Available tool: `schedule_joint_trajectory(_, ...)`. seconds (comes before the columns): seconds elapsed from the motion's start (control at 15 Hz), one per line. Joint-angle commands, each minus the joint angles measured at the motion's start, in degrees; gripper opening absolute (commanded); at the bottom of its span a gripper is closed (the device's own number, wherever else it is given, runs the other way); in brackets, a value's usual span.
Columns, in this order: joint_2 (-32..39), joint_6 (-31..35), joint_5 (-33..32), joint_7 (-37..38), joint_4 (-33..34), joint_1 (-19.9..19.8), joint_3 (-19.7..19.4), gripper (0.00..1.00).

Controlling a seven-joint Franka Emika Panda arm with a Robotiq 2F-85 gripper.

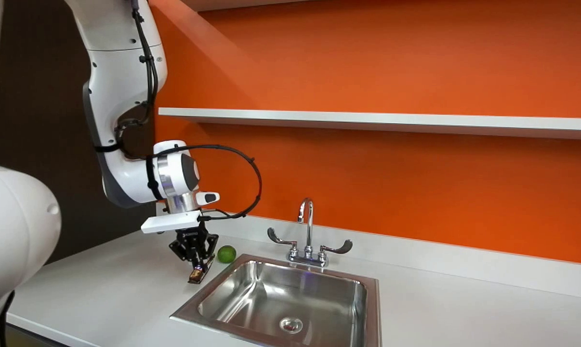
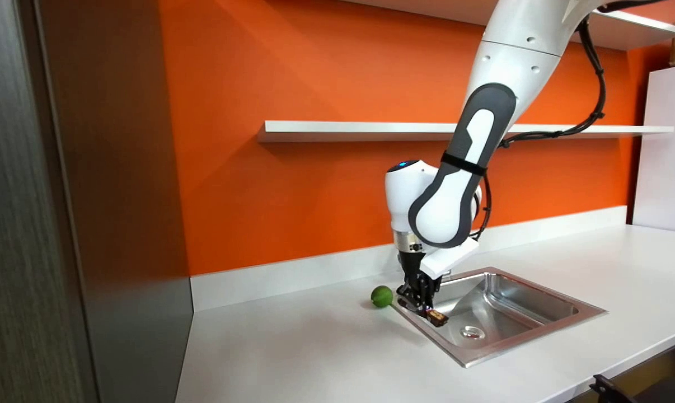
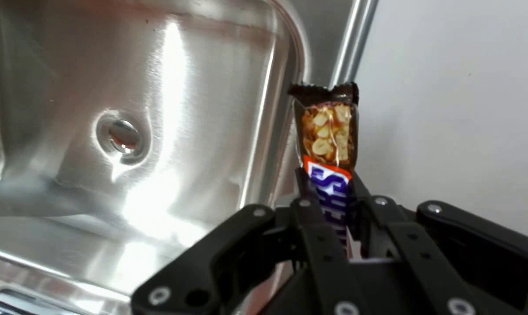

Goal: Remove the brown packet from the sink.

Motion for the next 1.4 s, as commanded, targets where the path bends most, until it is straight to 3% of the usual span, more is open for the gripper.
schedule_joint_trajectory(0.0, 0.85, 0.15, -0.97, -4.64, 0.50, 0.04, 3.52, 0.05)
schedule_joint_trajectory(0.27, 2.97, 0.32, -0.14, -7.97, 1.29, 0.20, 5.70, 0.05)
schedule_joint_trajectory(0.67, 4.54, 0.62, 0.39, -10.90, 1.54, 0.11, 6.04, 0.05)
schedule_joint_trajectory(0.73, 4.60, 0.84, 0.39, -11.24, 1.45, 0.06, 5.99, 0.45)
schedule_joint_trajectory(0.87, 4.42, 1.05, 0.42, -11.65, 1.24, 0.03, 5.94, 0.53)
schedule_joint_trajectory(1.27, 2.83, 2.36, 1.83, -11.97, -0.33, -0.70, 5.96, 0.98)
schedule_joint_trajectory(1.33, 2.48, 2.60, 2.44, -11.46, -0.67, -0.86, 5.86, 1.00)
